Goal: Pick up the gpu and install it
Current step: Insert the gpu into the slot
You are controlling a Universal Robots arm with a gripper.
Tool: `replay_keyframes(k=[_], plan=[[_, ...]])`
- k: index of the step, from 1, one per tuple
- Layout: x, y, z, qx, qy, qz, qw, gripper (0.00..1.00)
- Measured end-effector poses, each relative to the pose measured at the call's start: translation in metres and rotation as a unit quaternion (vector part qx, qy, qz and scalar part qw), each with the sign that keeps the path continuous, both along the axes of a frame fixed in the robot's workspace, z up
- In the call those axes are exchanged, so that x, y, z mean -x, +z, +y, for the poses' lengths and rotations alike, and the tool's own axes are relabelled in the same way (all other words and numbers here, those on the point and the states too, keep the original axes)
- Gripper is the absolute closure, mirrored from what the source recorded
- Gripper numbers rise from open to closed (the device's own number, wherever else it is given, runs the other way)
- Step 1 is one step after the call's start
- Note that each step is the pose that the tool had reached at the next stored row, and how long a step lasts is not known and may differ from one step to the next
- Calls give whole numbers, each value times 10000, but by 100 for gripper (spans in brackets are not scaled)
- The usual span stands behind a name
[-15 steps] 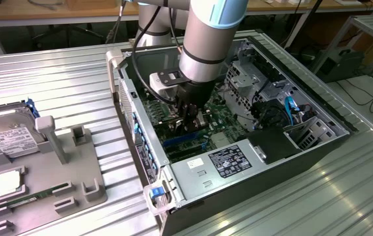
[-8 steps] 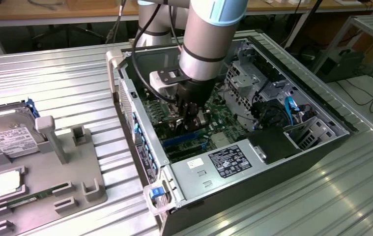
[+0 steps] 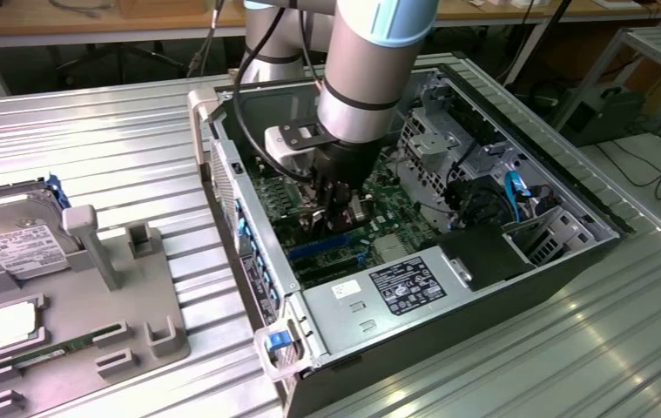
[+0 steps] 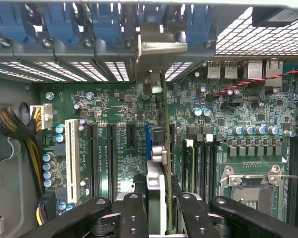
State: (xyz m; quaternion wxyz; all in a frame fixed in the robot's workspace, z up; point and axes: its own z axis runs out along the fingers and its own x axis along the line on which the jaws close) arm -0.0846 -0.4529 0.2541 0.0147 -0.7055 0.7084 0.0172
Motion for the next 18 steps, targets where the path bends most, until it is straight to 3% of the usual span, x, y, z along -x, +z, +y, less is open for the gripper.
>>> replay_keyframes(k=[9, 18], plan=[[26, -53, 0, 0, 0, -2, 10000, 72], [50, -63, 3, 0, 1, -40, 10000, 72]])
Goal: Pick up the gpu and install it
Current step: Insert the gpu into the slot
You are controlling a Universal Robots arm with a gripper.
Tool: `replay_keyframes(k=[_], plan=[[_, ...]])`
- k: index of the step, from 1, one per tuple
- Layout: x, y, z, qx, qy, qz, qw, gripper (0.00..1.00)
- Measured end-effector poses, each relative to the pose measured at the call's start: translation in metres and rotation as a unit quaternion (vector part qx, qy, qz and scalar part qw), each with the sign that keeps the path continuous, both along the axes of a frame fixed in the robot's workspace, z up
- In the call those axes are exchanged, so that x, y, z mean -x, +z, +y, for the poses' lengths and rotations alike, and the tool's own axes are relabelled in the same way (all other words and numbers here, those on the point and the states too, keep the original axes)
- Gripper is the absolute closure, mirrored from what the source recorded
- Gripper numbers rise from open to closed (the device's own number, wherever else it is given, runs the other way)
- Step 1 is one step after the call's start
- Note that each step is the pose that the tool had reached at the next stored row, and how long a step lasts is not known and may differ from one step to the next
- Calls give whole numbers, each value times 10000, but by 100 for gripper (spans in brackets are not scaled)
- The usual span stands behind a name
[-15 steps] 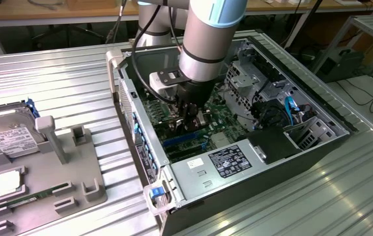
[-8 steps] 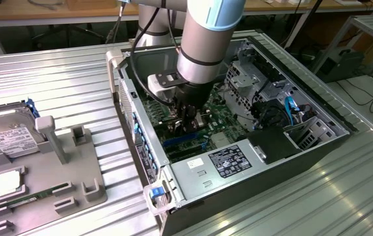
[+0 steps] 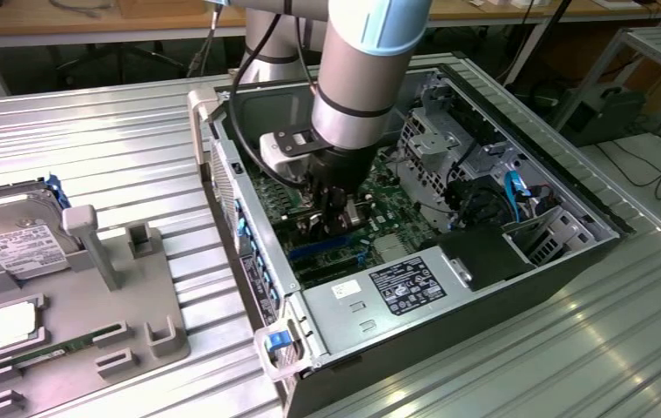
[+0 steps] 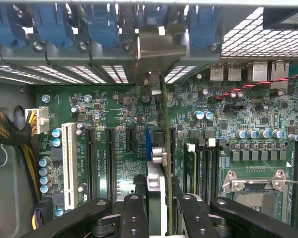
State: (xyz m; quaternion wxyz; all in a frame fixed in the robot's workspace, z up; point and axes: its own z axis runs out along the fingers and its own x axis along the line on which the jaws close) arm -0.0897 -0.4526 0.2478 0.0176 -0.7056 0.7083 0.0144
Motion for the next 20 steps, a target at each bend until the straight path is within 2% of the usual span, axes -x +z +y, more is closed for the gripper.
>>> replay_keyframes(k=[12, 20], plan=[[7, -38, 0, -1, 0, -31, 10000, 72], [8, -33, 0, -1, 0, -31, 10000, 72]])
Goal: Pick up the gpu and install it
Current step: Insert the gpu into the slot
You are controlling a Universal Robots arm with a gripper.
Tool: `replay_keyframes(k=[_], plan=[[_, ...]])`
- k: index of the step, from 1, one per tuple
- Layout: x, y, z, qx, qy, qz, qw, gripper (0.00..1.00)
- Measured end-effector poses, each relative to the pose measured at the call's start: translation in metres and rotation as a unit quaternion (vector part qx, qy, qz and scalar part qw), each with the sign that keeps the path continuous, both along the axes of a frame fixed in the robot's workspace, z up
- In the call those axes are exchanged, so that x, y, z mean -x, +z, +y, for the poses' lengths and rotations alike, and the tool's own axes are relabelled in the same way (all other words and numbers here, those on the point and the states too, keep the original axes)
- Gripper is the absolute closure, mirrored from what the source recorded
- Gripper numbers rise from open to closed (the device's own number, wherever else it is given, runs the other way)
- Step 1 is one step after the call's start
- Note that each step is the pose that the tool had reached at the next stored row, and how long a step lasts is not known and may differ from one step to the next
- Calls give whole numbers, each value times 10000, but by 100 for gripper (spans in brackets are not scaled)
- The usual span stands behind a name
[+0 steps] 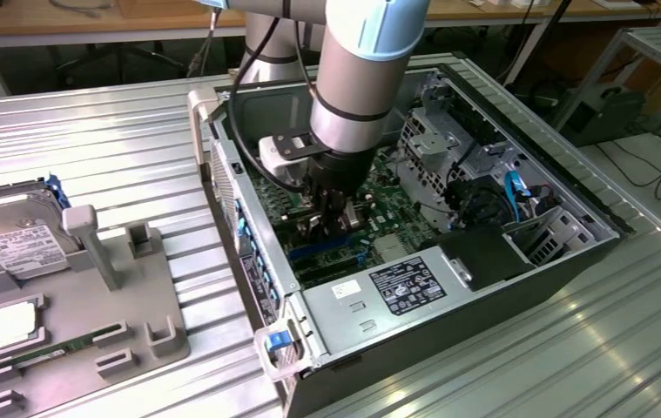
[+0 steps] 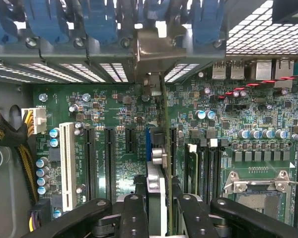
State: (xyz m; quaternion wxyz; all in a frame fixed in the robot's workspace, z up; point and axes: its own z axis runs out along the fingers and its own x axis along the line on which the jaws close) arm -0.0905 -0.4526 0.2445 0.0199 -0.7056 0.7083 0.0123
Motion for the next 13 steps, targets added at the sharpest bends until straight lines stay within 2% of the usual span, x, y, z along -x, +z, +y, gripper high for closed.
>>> replay_keyframes(k=[13], plan=[[-2, 24, -12, 1, -4, 0, 10000, 72]])
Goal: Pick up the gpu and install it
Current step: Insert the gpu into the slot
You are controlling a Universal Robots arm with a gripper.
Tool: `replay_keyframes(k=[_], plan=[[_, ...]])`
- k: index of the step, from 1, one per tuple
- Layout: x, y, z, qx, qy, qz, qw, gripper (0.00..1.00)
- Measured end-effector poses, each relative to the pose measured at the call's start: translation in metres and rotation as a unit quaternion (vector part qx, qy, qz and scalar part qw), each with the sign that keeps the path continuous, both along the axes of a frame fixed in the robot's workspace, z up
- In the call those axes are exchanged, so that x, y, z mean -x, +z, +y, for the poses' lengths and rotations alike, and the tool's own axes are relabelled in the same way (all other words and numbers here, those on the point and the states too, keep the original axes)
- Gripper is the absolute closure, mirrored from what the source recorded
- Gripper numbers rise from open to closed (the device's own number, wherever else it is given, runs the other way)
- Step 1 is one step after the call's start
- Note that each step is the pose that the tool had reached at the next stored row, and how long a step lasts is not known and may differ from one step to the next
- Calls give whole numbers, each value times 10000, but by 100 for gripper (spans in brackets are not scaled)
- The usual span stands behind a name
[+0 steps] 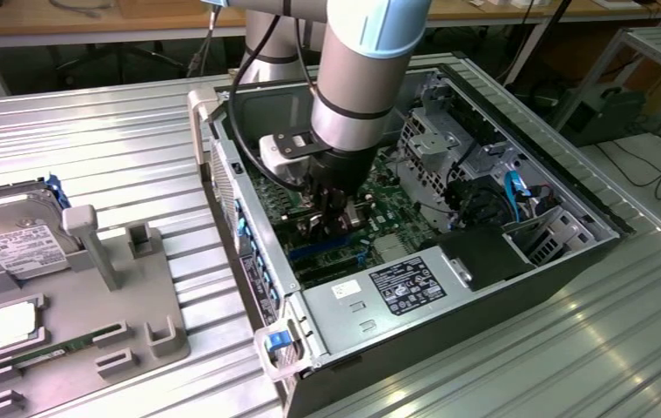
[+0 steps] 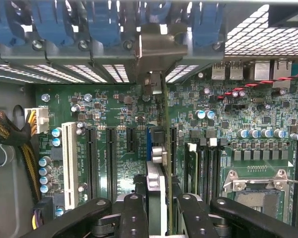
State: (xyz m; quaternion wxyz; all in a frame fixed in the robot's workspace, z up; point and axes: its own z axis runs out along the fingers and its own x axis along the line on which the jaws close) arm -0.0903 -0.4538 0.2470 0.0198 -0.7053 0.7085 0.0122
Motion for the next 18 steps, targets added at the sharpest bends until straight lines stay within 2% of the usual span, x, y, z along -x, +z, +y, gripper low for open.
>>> replay_keyframes(k=[18], plan=[[-27, 17, -10, 0, -26, 0, 10000, 72]])
